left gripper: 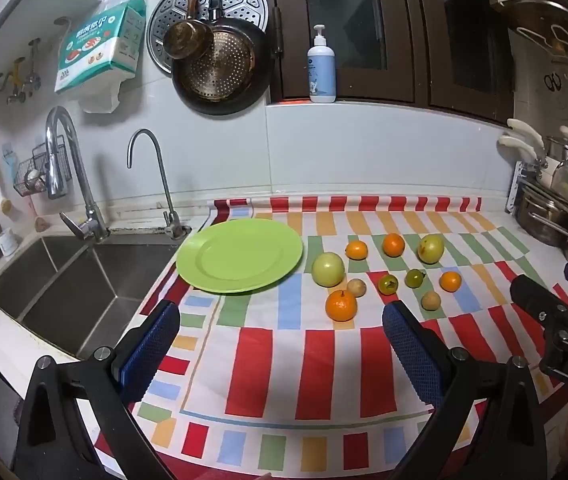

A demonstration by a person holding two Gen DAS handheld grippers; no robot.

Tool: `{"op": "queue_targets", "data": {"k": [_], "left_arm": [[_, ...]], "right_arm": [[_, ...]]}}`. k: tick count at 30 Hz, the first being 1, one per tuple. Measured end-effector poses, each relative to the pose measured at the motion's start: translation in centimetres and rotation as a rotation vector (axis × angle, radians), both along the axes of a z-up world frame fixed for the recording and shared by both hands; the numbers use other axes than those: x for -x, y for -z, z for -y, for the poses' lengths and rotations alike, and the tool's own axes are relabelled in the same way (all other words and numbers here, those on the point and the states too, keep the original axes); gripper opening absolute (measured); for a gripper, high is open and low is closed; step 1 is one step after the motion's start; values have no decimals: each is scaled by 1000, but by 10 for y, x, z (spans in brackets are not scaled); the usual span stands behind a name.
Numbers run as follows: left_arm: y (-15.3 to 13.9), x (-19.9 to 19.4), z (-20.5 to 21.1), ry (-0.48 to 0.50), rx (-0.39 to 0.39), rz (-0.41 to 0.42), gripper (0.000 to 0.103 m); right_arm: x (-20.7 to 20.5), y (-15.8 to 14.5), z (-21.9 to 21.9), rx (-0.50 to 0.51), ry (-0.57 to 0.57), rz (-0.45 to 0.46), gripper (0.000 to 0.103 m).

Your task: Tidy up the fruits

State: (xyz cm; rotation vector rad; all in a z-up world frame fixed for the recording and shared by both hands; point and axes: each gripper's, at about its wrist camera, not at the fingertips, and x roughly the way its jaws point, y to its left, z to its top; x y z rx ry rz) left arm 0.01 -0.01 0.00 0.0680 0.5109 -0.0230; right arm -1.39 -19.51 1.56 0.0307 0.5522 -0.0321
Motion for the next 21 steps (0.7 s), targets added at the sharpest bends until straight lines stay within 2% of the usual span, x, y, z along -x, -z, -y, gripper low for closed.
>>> {"op": "queue_targets", "data": {"k": [21], "left_arm": [[-5, 6, -2, -9, 11, 15, 103]], "right_arm": [[2, -2, -2, 1, -13, 15, 102]]}}
